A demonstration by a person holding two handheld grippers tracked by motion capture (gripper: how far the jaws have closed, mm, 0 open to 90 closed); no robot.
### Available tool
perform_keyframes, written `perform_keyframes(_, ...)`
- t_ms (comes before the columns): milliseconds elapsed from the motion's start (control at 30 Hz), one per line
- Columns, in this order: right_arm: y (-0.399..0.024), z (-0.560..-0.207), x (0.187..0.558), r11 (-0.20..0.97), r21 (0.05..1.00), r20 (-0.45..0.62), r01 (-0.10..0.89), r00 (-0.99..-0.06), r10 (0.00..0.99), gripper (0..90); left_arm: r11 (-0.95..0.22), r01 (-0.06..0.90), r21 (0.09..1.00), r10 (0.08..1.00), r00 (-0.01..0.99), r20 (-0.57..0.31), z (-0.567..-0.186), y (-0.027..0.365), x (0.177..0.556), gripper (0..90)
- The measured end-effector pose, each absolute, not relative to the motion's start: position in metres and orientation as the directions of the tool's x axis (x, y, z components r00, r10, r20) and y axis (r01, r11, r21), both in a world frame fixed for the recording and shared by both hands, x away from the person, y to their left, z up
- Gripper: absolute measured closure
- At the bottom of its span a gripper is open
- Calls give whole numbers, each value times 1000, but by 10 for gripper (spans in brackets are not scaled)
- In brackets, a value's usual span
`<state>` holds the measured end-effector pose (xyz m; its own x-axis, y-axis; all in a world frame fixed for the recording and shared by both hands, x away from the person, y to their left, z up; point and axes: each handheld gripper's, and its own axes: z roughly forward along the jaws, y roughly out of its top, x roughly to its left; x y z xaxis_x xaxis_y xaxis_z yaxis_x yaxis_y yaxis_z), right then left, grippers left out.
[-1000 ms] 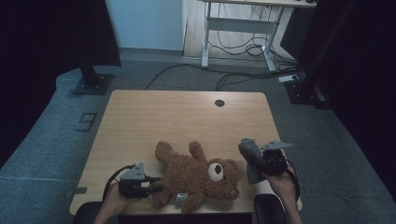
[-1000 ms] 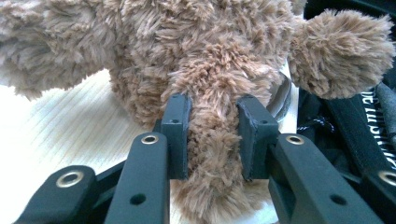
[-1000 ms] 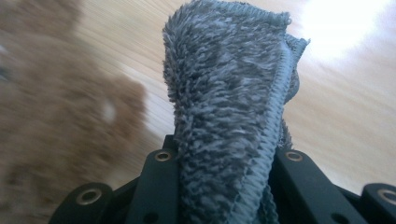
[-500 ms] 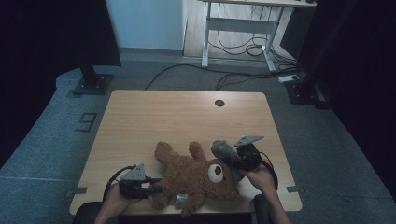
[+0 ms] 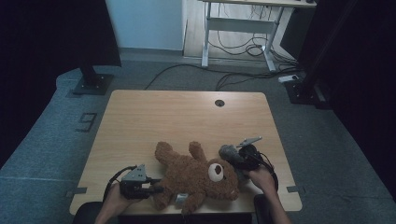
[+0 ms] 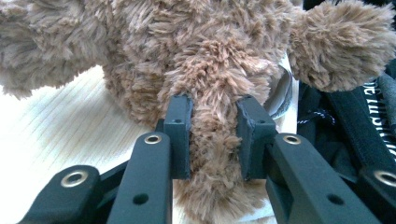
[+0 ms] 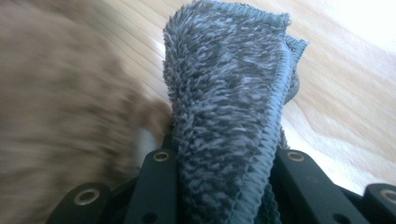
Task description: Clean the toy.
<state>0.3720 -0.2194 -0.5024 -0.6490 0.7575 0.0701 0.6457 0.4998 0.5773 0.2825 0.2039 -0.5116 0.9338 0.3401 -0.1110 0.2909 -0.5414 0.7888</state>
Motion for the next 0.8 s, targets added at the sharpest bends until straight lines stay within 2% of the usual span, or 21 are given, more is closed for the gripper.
perform_keyframes(200, -234, -510, 372, 494, 549, 50, 674, -617, 785, 702, -542, 287, 790, 340, 934, -107, -511, 204, 282, 681)
perform_keyframes(433, -242, -468, 357, 451, 630, 53, 632, -614, 787, 698, -543, 288, 789, 341, 934, -107, -511, 203, 282, 681)
perform_keyframes(633, -233, -433, 342, 459, 684, 48, 567, -663, 747, 697, -545, 286, 788, 341, 934, -104, -511, 203, 282, 679)
perform_keyframes(800, -205, -408, 329, 497, 716, 47, 490, -744, 666, 694, -546, 285, 788, 341, 935, -102, -511, 203, 282, 678)
